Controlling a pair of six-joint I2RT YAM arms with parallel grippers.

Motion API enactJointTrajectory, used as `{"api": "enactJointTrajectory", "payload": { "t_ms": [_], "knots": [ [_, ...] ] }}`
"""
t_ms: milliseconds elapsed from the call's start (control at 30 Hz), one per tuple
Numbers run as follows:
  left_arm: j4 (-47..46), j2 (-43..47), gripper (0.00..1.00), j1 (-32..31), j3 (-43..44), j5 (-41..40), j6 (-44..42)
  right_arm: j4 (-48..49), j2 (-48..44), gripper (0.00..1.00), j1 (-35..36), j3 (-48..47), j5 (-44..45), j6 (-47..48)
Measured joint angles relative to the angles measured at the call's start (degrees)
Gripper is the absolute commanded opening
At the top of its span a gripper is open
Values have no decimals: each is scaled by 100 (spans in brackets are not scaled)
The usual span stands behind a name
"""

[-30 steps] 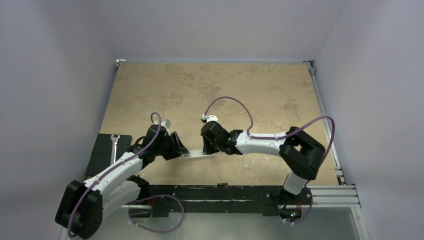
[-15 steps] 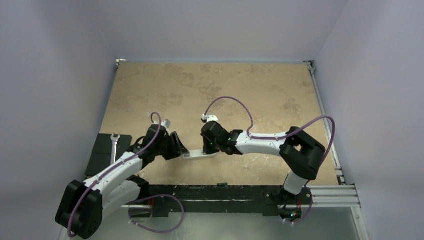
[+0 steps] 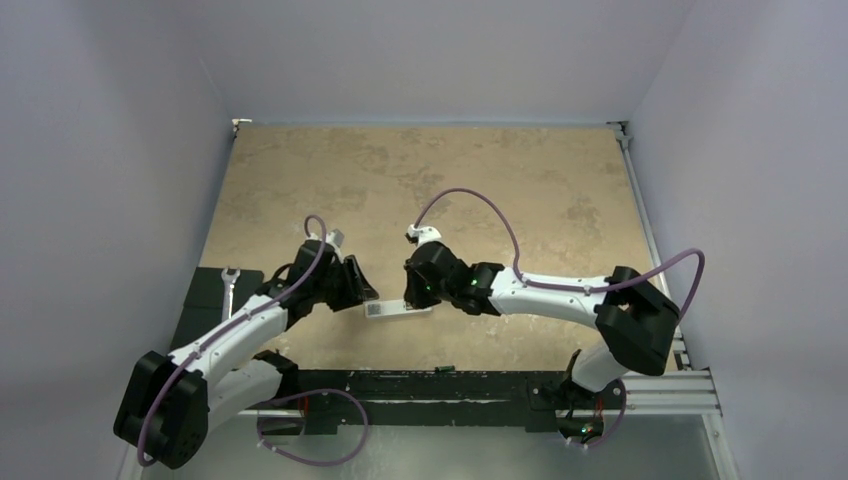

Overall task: Load the batteries into the remote control
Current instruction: Adjust the remote control at the center of the board.

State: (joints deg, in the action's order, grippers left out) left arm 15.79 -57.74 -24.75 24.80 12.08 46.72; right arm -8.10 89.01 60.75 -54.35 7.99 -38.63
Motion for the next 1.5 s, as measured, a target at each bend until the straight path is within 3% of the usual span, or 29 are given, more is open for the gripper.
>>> {"api": "enactJointTrajectory", "payload": {
  "t_ms": [33,133,400,1000,1500],
  "knots": [
    [0,-42,42,0,50,-17,-15,4,-35,1,2,57,-2,-4],
    [2,-164,35,0,245,-48,-92,17,-129,0,7,304,-22,-48],
    [-168,-673,0,0,564,-144,-297,210,-293,0,57,994,-197,-221],
    [-629,-1611,0,-157,562,-205,-343,592,-114,0,76,1381,-181,-511],
    [-739,-1751,0,-339,391,-105,-420,308,544,0,74,616,348,-516]
  ]
}}
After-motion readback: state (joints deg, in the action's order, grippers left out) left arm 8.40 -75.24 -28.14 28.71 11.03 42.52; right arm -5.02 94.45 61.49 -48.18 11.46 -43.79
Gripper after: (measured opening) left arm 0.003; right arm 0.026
